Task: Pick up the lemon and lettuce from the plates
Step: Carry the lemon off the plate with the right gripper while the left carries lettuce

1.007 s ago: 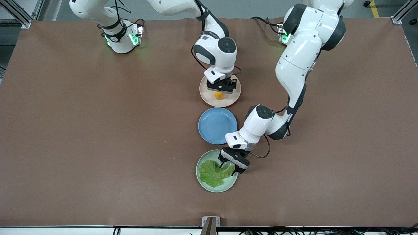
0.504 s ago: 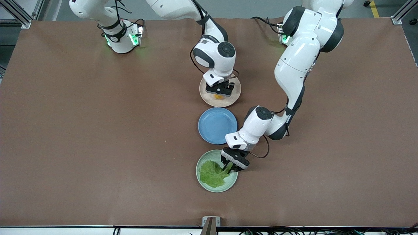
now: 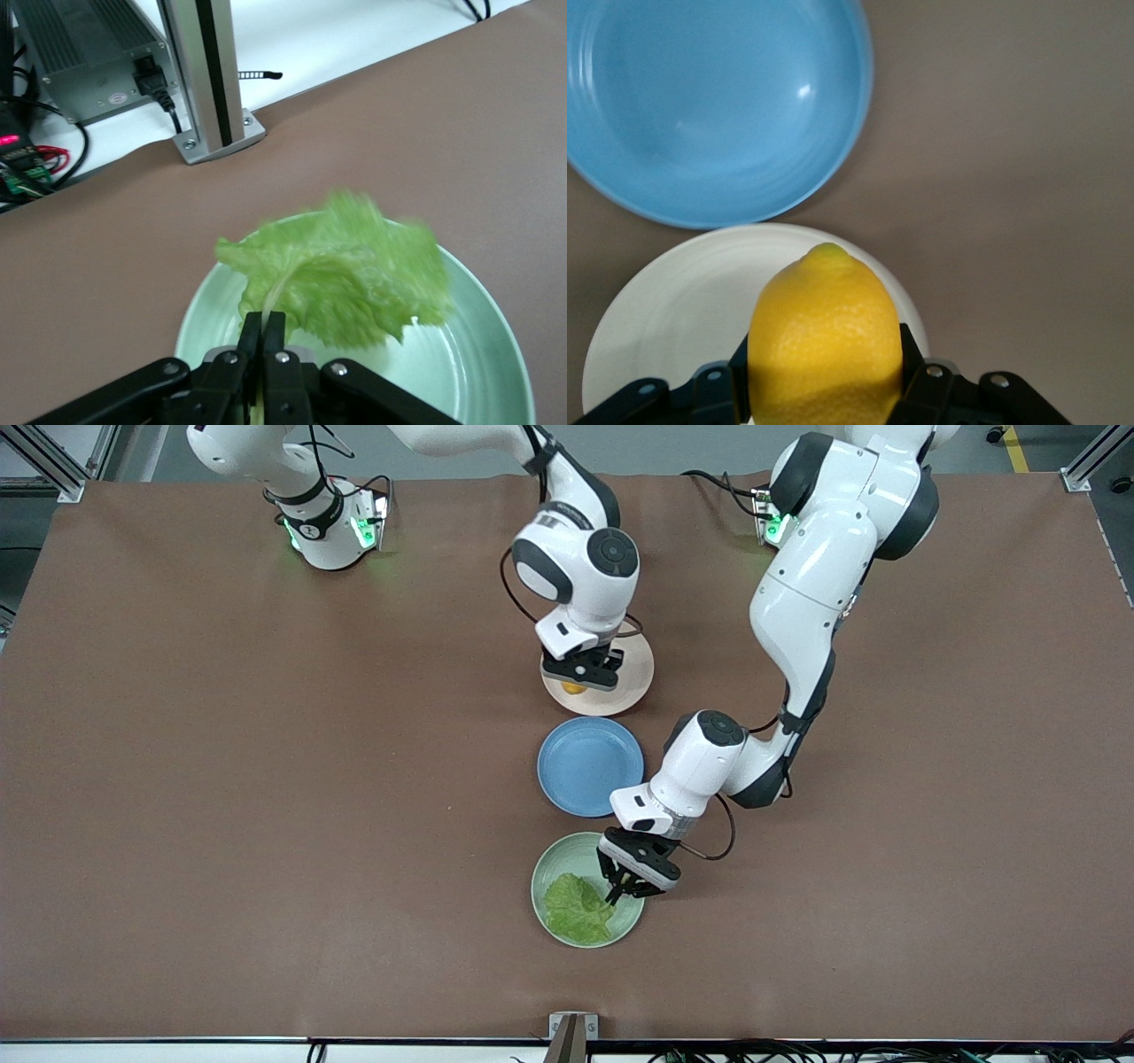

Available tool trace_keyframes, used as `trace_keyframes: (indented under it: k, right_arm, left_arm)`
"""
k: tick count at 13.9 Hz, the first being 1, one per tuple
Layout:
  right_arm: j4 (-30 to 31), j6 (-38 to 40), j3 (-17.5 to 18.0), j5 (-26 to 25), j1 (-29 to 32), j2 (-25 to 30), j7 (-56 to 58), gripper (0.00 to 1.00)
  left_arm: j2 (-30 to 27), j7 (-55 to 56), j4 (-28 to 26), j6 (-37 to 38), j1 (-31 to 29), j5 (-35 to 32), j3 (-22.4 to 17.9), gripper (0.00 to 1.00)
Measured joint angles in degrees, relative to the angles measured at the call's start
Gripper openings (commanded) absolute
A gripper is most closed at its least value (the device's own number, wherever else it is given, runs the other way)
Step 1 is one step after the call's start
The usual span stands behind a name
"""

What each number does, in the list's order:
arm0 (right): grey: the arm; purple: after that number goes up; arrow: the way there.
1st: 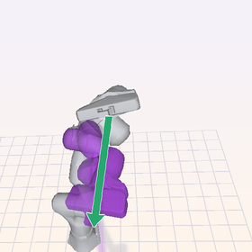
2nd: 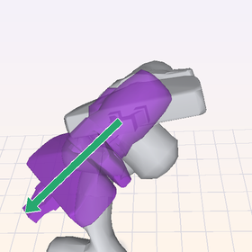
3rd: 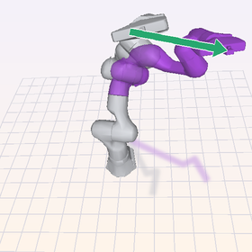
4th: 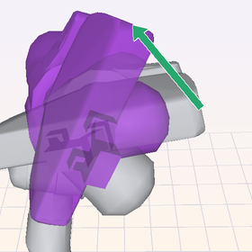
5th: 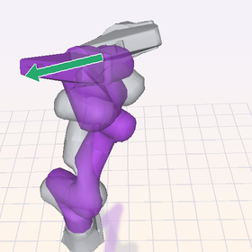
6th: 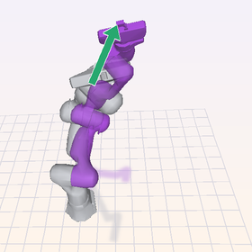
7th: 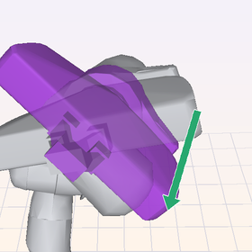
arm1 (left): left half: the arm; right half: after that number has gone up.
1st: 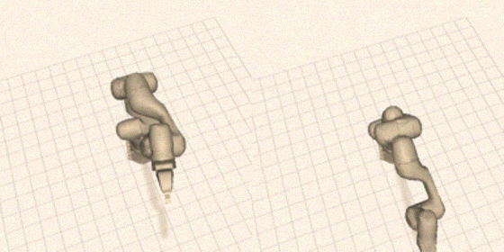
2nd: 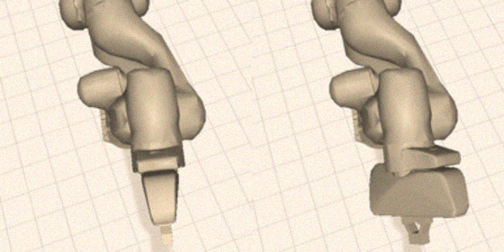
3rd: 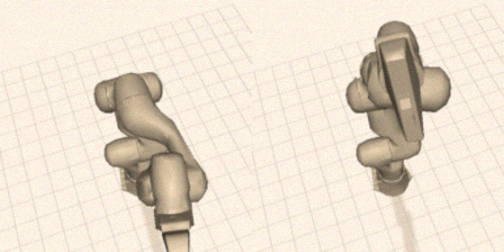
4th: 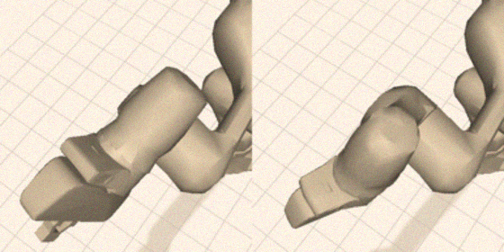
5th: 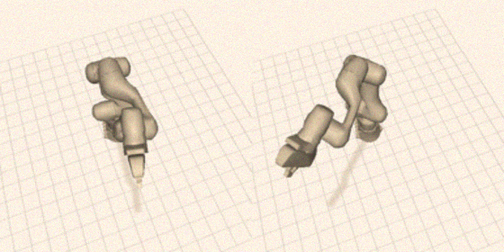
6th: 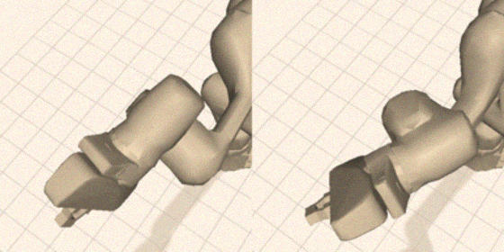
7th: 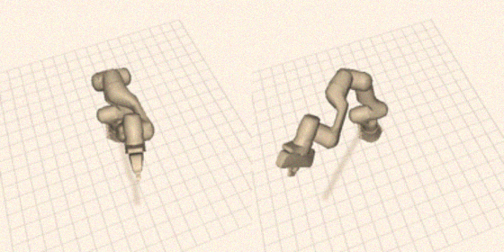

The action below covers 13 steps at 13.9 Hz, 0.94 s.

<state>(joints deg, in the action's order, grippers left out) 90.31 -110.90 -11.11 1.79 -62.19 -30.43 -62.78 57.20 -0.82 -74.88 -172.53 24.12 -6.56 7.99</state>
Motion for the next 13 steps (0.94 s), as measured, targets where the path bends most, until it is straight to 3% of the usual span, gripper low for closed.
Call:
trace_keyframes:
  k: [3, 5, 9, 13]
  right_arm:
    - [0.08, 16.89, -2.18, -0.17, 8.86, 13.25, 13.97, 0.12]
    - [1.73, 22.62, -2.49, -1.23, 18.28, 20.04, 26.05, 0.14]
    - [6.07, 21.95, -2.73, -6.29, 33.75, 23.83, 46.96, 0.14]
    - [11.23, 10.47, -2.6, -6.65, 46.32, 22.79, 60.84, 0.14]
  left_arm:
    - [-8.4, 0.08, 0.01, 16.56, -1.72, 0.0, -0.09, 0.01]
    - [-14.24, 0.02, -3.62, 22.82, -4.53, 0.0, -0.11, 0.01]
    - [-25.39, -1.07, -20.23, 26.65, -12.02, 0.0, -0.01, 0.01]
    - [-31.09, -16.16, -34.06, 26.47, -23.69, 0.0, 0.01, 0.02]
